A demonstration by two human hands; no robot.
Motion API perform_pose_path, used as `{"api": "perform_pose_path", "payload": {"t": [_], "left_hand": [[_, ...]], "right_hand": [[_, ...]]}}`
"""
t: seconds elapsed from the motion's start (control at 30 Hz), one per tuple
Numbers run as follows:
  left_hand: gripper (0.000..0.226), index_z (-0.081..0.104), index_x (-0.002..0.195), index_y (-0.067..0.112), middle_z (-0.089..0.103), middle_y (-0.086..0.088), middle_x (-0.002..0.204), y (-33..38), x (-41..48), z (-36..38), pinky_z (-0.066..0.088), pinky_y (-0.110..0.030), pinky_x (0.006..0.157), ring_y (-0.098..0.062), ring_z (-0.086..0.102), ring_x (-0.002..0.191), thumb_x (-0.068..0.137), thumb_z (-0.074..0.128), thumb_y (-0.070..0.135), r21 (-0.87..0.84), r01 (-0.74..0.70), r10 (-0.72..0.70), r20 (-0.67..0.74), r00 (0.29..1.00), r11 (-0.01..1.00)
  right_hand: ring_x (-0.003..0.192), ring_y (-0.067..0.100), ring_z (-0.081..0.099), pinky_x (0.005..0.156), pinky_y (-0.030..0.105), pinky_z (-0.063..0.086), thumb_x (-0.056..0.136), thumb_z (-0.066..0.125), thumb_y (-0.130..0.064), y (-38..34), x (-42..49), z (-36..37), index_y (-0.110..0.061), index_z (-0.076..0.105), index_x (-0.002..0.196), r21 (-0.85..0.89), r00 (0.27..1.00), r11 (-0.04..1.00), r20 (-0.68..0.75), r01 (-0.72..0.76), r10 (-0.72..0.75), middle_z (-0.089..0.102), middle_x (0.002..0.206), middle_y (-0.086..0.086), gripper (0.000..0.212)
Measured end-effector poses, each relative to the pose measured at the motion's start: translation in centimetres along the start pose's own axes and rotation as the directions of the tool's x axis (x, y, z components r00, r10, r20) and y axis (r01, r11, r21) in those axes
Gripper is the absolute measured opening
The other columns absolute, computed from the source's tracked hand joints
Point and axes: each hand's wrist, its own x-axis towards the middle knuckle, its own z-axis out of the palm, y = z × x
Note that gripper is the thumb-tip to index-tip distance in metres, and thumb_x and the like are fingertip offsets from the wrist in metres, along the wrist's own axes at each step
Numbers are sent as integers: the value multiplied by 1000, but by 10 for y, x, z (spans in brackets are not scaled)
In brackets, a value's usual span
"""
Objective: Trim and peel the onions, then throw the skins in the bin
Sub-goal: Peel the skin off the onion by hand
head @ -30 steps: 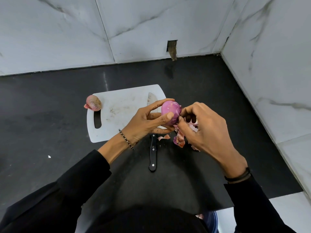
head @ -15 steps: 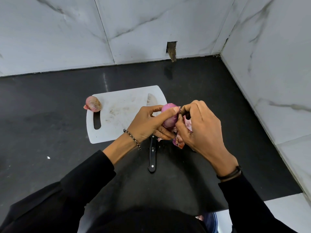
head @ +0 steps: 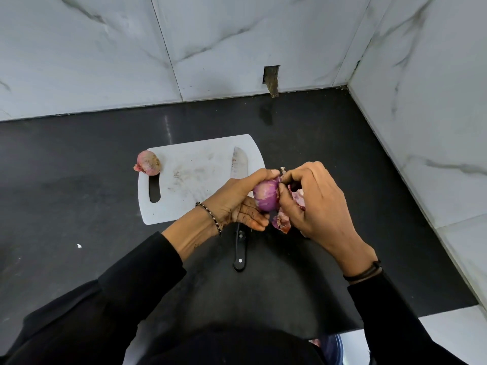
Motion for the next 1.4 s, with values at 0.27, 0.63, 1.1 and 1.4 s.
{"api": "perform_pose_path", "payload": {"t": [0.27, 0.63, 1.1, 1.4], "left_hand": [[65, 68, 92, -5, 69, -22, 70, 3, 2, -1, 59, -30, 54, -25, 68, 52, 79, 65, 58, 40, -65, 68, -68, 995, 997], [61, 69, 83, -4, 68, -22, 65, 4, -3, 3, 57, -28, 49, -24, 65, 47, 84, 63, 57, 84, -123, 133, -129, 983, 989], [72, 63, 111, 3, 64, -16, 64, 4, 6, -18, 52, -23, 43, -17, 56, 41, 82, 56, 68, -64, 1, -4, -61, 998, 998], [62, 67, 74, 8, 56, -13, 57, 6, 2, -13, 49, -19, 40, -14, 50, 35, 87, 49, 66, -72, -44, 49, 72, 996, 996]], "right_hand": [[97, 11, 62, 79, 16, 43, 93, 73, -35, -1, 3, -16, -22, 74, 112, 328, 970, 913, 95, -242, 223, 67, 101, -15, 23], [87, 16, 62, 74, 17, 44, 91, 76, -14, -10, 6, -12, -14, 72, 93, 446, 962, 854, 71, -268, 264, 65, 94, -5, 4], [91, 14, 62, 74, 25, 49, 95, 70, -18, -25, -3, -7, -20, 69, 98, 473, 960, 860, -90, -192, 264, 65, 98, -11, 4], [92, 7, 64, 68, 19, 49, 99, 64, -18, -10, -12, -10, -31, 72, 107, 406, 887, 813, -14, -417, 461, 69, 102, -16, 17]]}}
